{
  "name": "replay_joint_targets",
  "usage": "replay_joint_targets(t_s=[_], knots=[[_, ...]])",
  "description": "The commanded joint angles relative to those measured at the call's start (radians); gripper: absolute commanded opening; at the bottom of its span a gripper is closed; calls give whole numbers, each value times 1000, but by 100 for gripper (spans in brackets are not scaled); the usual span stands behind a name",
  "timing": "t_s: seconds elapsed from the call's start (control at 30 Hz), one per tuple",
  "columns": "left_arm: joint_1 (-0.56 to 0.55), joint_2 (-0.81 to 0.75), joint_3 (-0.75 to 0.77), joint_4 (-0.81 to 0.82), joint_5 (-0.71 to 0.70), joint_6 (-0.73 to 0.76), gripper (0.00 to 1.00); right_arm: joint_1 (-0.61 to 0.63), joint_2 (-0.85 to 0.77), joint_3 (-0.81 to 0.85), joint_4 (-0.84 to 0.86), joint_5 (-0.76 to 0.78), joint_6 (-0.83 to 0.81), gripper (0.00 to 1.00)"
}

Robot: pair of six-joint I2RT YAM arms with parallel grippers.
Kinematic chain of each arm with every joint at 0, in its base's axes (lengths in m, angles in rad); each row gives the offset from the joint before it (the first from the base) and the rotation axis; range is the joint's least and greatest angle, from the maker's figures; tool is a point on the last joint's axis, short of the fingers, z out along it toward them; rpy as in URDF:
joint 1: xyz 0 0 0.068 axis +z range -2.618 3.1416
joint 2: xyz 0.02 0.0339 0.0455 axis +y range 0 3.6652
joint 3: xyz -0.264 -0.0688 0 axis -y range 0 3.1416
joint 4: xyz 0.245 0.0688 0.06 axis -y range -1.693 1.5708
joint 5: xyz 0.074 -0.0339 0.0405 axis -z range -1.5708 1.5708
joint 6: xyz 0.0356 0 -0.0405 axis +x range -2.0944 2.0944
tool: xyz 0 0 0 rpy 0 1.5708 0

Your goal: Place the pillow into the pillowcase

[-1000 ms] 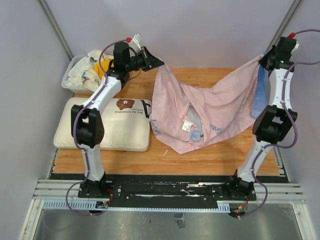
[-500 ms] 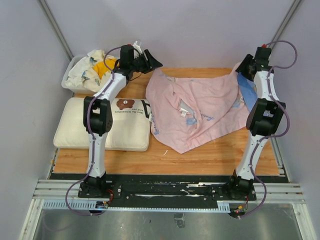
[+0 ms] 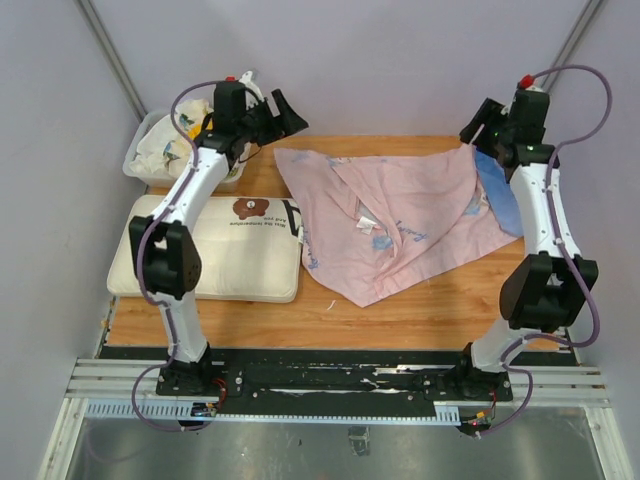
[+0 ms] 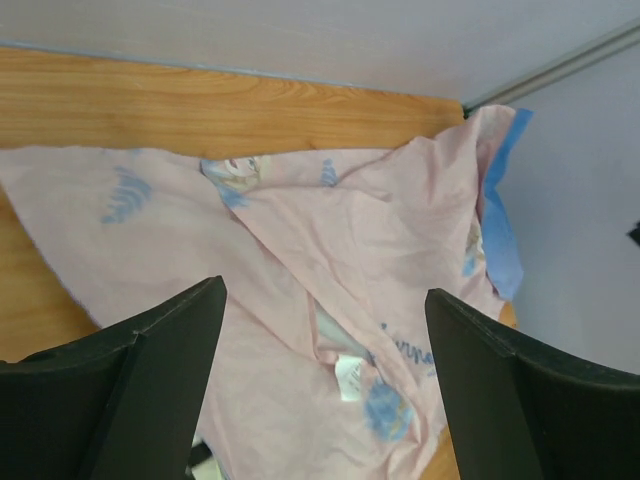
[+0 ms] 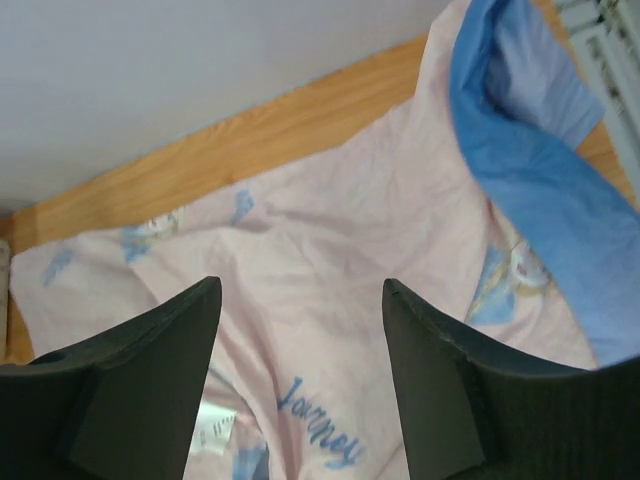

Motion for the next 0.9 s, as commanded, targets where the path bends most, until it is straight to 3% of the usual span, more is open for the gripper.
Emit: replay_joint_targets(t_s=[0.0,0.17,0.4,0.7,0.87], knots=[[-23,-169,-175,48,3,14,85,69,-32,-174,-59,4,-39,67],[-101,-298,-367,-10,-128,84,86,144,-23,-303,-83,5,-44,62],[-134,-432,-651,88,-70,29,85,197,150,-256,-180,-40,28,57],[-142,-512,-716,46,-113,38,84,140,329,-186,-271,-76,112,56],[-142,-551,-733,28,-129,39,84,99,363,-149,-314,-24,111,57]])
